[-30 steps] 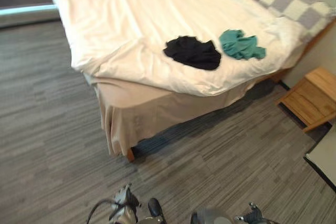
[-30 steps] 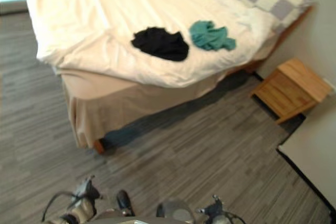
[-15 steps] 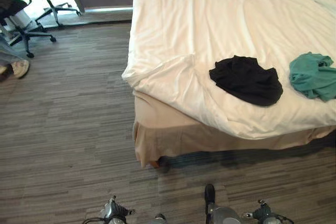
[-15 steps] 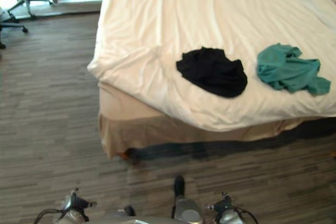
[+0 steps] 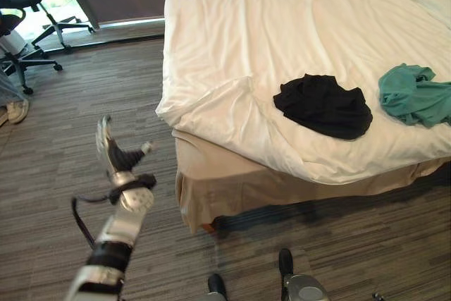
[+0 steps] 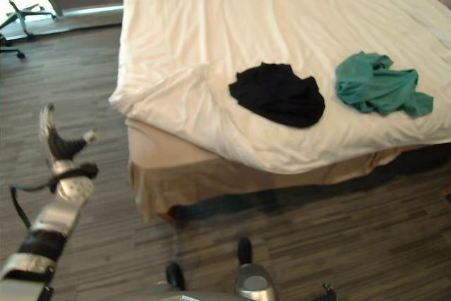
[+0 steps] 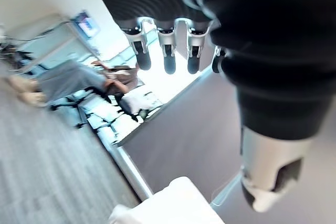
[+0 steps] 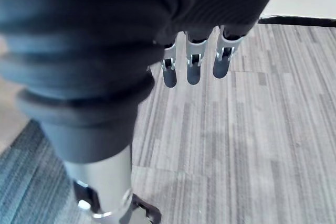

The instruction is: Tidy up the quilt and then pick up the clothes from the bed and put them into the laundry hamper.

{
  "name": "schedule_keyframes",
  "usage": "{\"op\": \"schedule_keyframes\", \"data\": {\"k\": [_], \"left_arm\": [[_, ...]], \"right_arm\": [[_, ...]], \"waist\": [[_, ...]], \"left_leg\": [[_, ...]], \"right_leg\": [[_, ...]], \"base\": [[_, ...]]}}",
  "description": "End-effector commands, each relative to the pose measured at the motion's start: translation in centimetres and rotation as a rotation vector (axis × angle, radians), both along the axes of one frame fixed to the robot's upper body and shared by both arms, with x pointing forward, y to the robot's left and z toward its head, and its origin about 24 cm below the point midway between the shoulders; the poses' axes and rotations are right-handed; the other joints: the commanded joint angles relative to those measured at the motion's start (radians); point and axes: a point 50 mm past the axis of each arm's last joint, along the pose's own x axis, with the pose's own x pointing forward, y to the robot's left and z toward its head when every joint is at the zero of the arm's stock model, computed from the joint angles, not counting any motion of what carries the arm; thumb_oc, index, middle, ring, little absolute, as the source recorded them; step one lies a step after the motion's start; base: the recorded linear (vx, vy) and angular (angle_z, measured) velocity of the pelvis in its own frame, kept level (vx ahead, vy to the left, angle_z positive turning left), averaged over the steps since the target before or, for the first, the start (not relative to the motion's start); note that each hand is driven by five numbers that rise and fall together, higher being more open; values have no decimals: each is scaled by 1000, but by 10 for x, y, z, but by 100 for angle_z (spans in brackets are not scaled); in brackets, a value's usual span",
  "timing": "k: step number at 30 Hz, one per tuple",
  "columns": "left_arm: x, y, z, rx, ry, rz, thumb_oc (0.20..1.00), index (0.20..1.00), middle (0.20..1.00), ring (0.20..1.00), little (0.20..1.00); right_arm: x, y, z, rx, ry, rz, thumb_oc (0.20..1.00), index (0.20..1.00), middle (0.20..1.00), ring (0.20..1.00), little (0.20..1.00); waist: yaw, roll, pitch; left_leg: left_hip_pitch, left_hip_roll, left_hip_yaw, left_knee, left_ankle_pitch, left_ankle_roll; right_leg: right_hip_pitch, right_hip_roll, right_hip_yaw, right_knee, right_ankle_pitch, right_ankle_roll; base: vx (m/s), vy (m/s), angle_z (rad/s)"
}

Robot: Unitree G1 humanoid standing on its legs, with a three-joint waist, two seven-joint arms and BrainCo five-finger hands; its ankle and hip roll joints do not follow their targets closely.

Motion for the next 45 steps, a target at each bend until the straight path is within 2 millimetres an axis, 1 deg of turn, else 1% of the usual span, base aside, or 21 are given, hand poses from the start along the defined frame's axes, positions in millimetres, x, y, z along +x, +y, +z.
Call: {"op": "schedule_keyframes", "data": {"k": [1,13,14,16,17,20,22,23,25,26,27,28,30,31,35,36,37,38,41,42,45], "left_arm": [[36,-11,35,236,9,-35,1000,1000,1000,1000,1000],[99,-22,120,761,190,113,1000,1000,1000,1000,1000],[100,-22,122,865,223,127,777,777,777,777,777],[100,-23,94,960,342,91,269,269,269,269,269],[100,-23,94,960,342,91,216,216,216,216,216],[92,-29,44,942,474,13,200,200,200,200,200],[61,-22,-34,941,710,-78,200,200,200,200,200],[61,-22,-34,940,710,-78,200,200,200,200,200],[-6,5,-117,774,1014,-88,200,200,200,200,200],[-6,5,-118,772,1015,-88,200,200,200,200,200],[-38,18,-142,642,1104,-36,200,200,200,200,200],[-66,25,-162,544,1173,4,1000,1000,1000,1000,1000],[-146,41,-200,280,1332,165,1000,1000,1000,1000,1000],[-147,41,-201,280,1333,165,1000,1000,1000,1000,1000],[-237,36,-231,-19,1479,343,1000,1000,1000,1000,1000],[-261,29,-237,-123,1488,413,1000,1000,1000,1000,1000],[-261,29,-237,-125,1487,413,1000,1000,1000,1000,1000],[-277,18,-244,-187,1505,430,1000,1000,1000,1000,1000],[-292,7,-249,-199,1558,411,1000,1000,1000,1000,1000],[-294,1,-251,-159,1587,350,1000,1000,1000,1000,1000],[-257,-3,-249,-75,1504,224,1000,1000,1000,1000,1000]], "right_arm": [[27,8,1,20,-52,75,1000,1000,1000,1000,1000],[51,0,10,-4,-158,13,1000,1000,1000,1000,1000],[45,4,7,21,-146,9,1000,1000,1000,1000,1000],[35,6,2,27,-93,21,1000,1000,1000,1000,1000],[35,6,2,27,-93,21,1000,1000,1000,1000,1000],[21,4,-2,21,-36,-34,1000,1000,1000,1000,1000],[24,-8,2,17,-66,-144,1000,1000,1000,1000,1000],[23,-8,2,17,-65,-144,1000,1000,1000,1000,1000],[48,-15,12,-1,-174,-173,1000,1000,1000,1000,1000],[47,-16,12,-3,-173,-172,1000,1000,1000,1000,1000],[73,-17,25,-1,-308,-178,1000,1000,1000,1000,1000],[94,-17,40,9,-433,-159,1000,1000,1000,1000,1000],[145,-7,97,52,-760,8,1000,1000,1000,1000,1000],[144,-7,97,52,-758,8,1000,1000,1000,1000,1000],[194,1,184,-40,-1103,276,1000,1000,1000,1000,1000],[221,17,235,-101,-1297,409,1000,1000,1000,1000,1000],[221,18,235,-101,-1298,410,1000,1000,1000,1000,1000],[247,35,286,-175,-1454,547,200,200,200,200,200],[264,63,335,-242,-1587,722,200,200,200,200,200],[282,94,378,-298,-1673,877,200,200,200,200,200],[318,122,445,-413,-1712,951,200,200,200,200,200]], "waist": [[-38,-39,-20],[-103,-95,134],[-103,-102,150],[-102,-101,161],[-102,-101,161],[-94,-96,154],[-86,-80,130],[-86,-80,130],[-69,-58,101],[-71,-57,101],[-66,-53,91],[-66,-51,83],[-40,-45,62],[-40,-45,59],[19,-35,30],[54,-32,25],[53,-32,24],[95,-32,24],[127,-32,27],[167,-36,39],[227,-43,96]], "left_leg": [[50,6,28,26,-70,-41],[-190,37,40,91,-41,-36],[-216,45,37,109,-40,-38],[-220,52,36,121,-44,-40],[-220,52,36,122,-44,-40],[-196,54,38,126,-52,-43],[-152,49,46,112,-62,-45],[-151,49,46,111,-62,-45],[-90,37,50,83,-69,-45],[-87,37,50,82,-68,-45],[-71,33,50,72,-68,-45],[-53,29,47,59,-67,-44],[-14,18,38,23,-61,-43],[-17,19,38,22,-58,-43],[-2,13,3,4,-52,-37],[2,9,-18,1,-53,-34],[-1,9,-18,1,-50,-34],[-2,6,-41,1,-51,-30],[-12,6,-60,1,-46,-28],[-33,6,-77,1,-36,-29],[-110,8,-111,12,-8,-34]], "right_leg": [[43,-65,52,59,-182,105],[-247,-29,97,132,-120,123],[-259,-29,85,129,-115,123],[-258,-32,75,128,-118,124],[-258,-32,75,128,-118,124],[-233,-38,69,125,-127,121],[-198,-40,72,122,-141,115],[-197,-40,72,122,-141,115],[-149,-45,72,118,-153,110],[-146,-45,72,118,-154,110],[-133,-47,73,115,-155,110],[-118,-48,73,112,-157,109],[-82,-53,63,104,-163,104],[-85,-53,64,103,-161,103],[-41,-66,27,97,-172,97],[-25,-72,9,95,-177,96],[-27,-71,9,94,-173,95],[-11,-75,-11,88,-176,93],[-7,-79,-27,81,-172,91],[-18,-83,-42,82,-170,92],[-75,-85,-54,103,-165,90]], "base": [[-73,78,-41],[-121,-7,-25],[-73,-69,4],[-31,-22,13],[-4,-8,13],[23,-3,7],[48,57,-1],[77,74,-9],[103,72,-6],[70,56,-4],[38,51,-2],[52,65,-3],[33,43,-12],[0,0,0],[27,-19,23],[9,-28,45],[-8,-42,37],[-11,-36,50],[-52,-29,67],[-154,-30,52],[-260,-55,43]]}}
